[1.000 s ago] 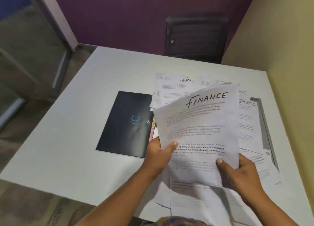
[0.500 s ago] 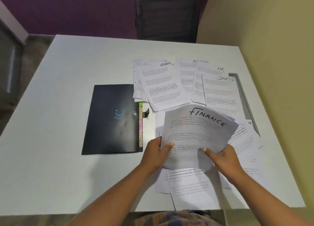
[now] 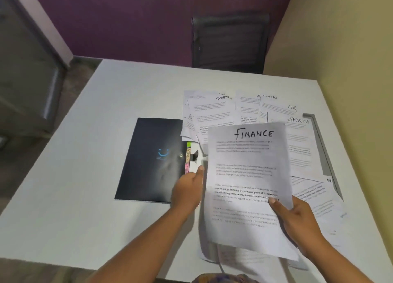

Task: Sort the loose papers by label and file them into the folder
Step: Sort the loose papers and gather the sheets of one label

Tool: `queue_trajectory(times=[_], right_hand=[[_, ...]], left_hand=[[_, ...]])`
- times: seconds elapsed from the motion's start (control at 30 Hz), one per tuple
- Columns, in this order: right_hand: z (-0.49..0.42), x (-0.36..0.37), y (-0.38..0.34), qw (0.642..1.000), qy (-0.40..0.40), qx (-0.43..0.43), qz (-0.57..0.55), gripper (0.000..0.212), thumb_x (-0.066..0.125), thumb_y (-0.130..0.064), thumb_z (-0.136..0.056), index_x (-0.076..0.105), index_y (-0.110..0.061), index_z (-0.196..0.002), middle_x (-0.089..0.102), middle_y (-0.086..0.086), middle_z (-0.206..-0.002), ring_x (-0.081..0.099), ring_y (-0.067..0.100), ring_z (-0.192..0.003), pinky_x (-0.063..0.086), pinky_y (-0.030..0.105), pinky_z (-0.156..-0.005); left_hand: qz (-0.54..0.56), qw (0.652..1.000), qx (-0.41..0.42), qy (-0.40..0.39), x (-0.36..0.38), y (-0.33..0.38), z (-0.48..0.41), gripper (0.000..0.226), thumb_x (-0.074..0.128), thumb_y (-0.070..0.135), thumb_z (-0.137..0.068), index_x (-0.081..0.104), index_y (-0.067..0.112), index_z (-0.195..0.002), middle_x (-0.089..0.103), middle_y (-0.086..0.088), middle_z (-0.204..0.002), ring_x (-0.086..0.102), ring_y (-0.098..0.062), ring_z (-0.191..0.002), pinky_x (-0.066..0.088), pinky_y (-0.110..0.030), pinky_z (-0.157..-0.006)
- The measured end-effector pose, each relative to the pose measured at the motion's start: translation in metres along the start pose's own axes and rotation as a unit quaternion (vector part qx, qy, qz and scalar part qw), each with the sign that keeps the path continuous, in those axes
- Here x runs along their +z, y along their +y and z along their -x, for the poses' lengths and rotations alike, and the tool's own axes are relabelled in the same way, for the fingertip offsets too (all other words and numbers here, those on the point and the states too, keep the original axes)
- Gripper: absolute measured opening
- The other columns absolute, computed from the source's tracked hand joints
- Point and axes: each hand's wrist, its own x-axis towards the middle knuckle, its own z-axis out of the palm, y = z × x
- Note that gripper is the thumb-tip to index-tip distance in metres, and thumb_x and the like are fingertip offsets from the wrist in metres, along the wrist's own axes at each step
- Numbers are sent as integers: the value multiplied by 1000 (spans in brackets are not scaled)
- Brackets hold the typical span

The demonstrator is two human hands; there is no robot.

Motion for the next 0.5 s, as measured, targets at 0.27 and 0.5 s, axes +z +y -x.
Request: queue_trajectory(times=[0.27,0.5], right_hand=[[-4,-22,11,998,42,45,-20,20,65,-21,-94,69,-11,-111,74,1,-95,68,22,-88,49,33,-72],[2,-30,9,994,60,64,-65,15,66,-13,-93,68,-17,-107,71,-7,-95,66,16,-89,47,36,-86]], left_hand=[[-400,903,-58,144,-1,-72,-25,105,64,67,-74,21,11,-151,11,-15,-162,15,-47,-145,40,-48,-106],[-473,867,-28,157,-4,-73,-35,102,60,68,-78,18,13,-153,7,-15,-163,12,-39,-149,42,-42,-103]])
